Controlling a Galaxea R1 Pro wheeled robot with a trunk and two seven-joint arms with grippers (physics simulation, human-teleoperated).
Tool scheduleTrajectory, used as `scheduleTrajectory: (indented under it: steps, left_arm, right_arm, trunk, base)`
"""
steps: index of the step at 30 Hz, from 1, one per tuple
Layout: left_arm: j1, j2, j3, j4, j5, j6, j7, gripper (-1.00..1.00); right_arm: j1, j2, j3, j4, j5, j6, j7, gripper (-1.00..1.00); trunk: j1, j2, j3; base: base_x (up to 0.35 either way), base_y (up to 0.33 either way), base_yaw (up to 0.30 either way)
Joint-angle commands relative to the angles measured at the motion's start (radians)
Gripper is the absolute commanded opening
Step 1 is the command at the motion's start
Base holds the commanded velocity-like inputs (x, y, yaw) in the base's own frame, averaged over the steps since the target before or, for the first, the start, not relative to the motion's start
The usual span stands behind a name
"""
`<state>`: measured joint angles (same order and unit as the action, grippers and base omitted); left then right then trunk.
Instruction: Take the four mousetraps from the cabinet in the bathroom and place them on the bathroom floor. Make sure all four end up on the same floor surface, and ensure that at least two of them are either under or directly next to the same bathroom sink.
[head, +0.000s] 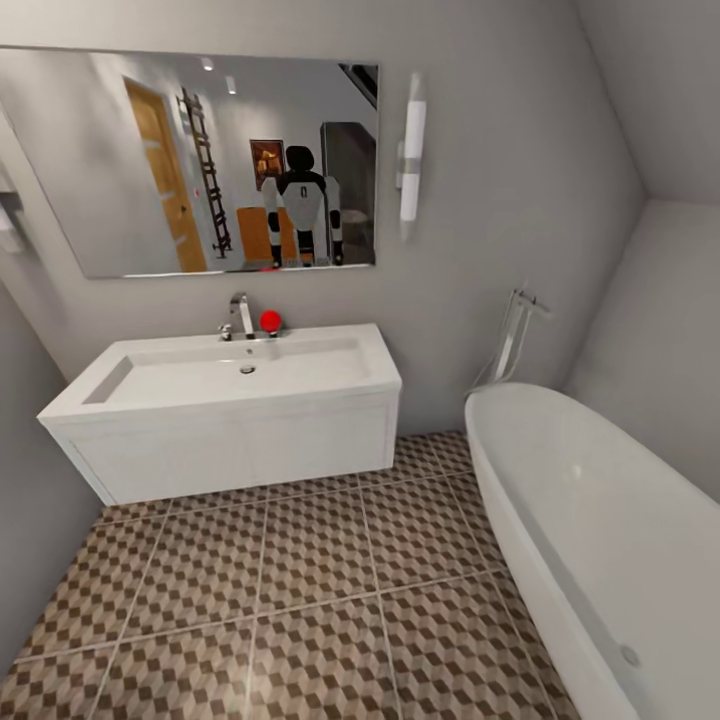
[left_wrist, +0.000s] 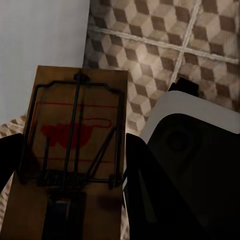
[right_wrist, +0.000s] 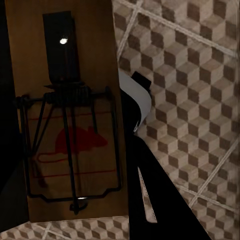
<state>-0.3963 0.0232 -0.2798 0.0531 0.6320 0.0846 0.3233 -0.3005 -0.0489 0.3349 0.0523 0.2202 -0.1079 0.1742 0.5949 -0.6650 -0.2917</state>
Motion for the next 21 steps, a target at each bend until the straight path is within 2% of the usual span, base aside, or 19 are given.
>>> scheduleTrajectory:
  steps: [1,12,21]
  left_arm:
    - [-0.001,0.000,-0.009,0.001,0.001,0.006,0.002,-1.00]
    - [-0.001,0.001,-0.008,0.001,0.002,0.005,0.002,-1.00]
    - [-0.001,0.001,-0.008,0.001,0.002,0.003,0.003,-1.00]
  right_arm:
    - [-0.002,0.000,-0.002,0.003,0.007,-0.008,0.001,-1.00]
    - [-0.002,0.001,-0.002,0.004,0.007,-0.009,-0.001,-1.00]
    - [-0.002,0.001,-0.002,0.004,0.007,-0.009,-0.001,-1.00]
  trunk:
    - [0.001,-0.001,-0.001]
    - [0.001,-0.001,-0.001]
    - [0.001,-0.001,-0.001]
  base:
    - [0.323,0.000,0.000]
    - [0.314,0.000,0.012]
    - [0.051,0.000,0.253]
